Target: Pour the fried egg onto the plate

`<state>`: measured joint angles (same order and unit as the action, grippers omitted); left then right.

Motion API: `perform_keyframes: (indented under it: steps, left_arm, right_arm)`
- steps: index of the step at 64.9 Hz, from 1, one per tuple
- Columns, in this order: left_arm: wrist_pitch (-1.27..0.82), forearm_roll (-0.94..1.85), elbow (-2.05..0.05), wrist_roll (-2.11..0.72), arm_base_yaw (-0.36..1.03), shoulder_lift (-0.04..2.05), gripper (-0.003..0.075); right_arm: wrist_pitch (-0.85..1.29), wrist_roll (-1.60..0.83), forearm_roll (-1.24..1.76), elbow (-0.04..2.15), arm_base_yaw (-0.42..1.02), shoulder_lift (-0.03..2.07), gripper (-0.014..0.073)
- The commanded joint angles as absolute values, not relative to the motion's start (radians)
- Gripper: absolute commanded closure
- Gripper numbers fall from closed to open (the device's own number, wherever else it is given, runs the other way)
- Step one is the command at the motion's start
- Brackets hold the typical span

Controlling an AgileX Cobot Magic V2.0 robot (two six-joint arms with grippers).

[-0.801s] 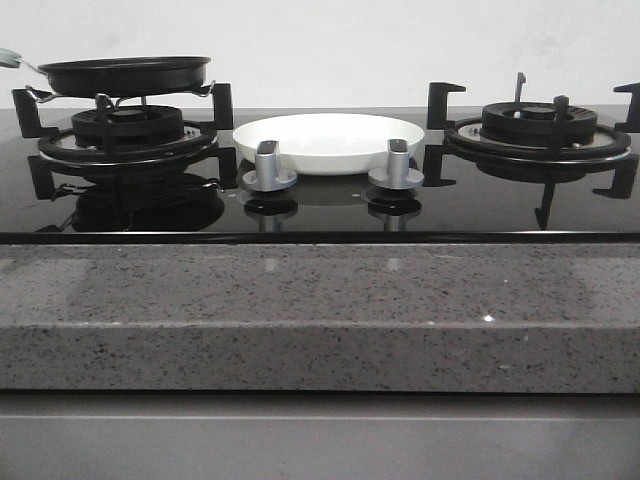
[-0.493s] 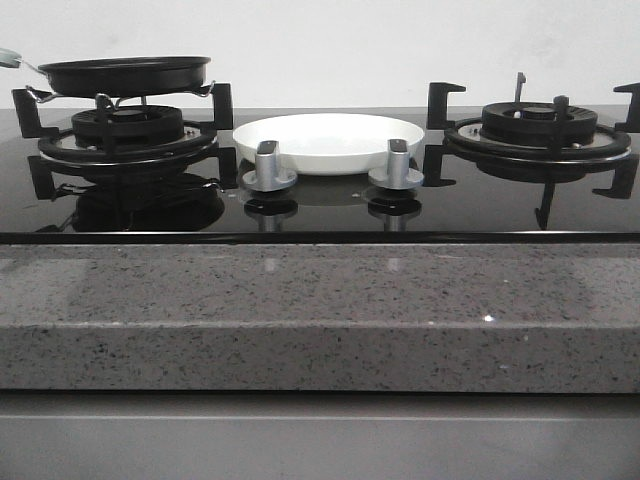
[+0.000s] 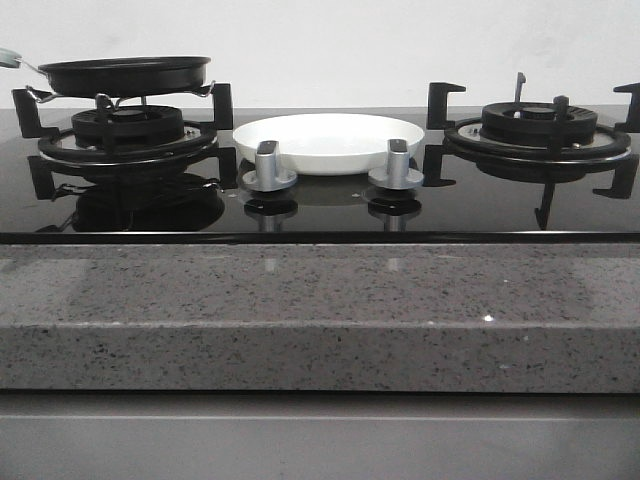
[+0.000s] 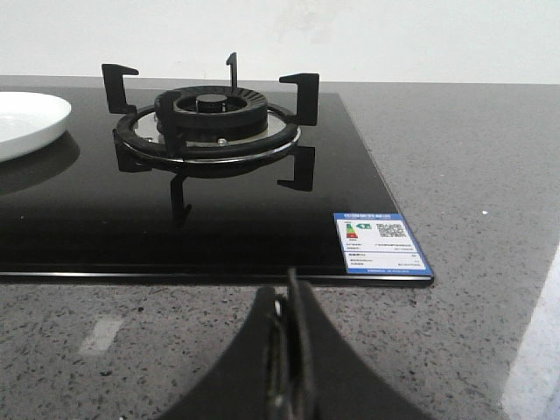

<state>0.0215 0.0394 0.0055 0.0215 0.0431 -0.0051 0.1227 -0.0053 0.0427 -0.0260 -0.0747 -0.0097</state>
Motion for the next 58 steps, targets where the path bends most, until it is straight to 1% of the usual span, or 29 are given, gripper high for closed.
perform_keyframes:
  steps: [1,18,29,43,58]
  left_arm:
    - [0.103,0.048,0.011,0.022,0.05,-0.024,0.0739]
    - [0.133,0.072,0.011,0.022,0.05,-0.024,0.0739]
    - [0.126,0.141,-0.067,0.022,0.05,-0.022,0.0739]
    - [-0.139,0.141,-0.316,0.022,0.05,0.02,0.0739]
    - [-0.386,0.137,-0.585,0.018,0.05,0.19,0.0739]
  right_arm:
    - [0.036,-0.012,0.03,-0.021,-0.081,-0.029,0.0662]
    - [0.022,-0.012,0.03,-0.021,-0.081,-0.029,0.0662]
    - [0.0,-0.012,0.03,0.043,-0.081,-0.029,0.0662]
    - [0.107,-0.012,0.03,0.272,-0.081,0.014,0.0662]
    - [0.281,-0.012,0.0,0.538,-0.081,0.21,0.0662]
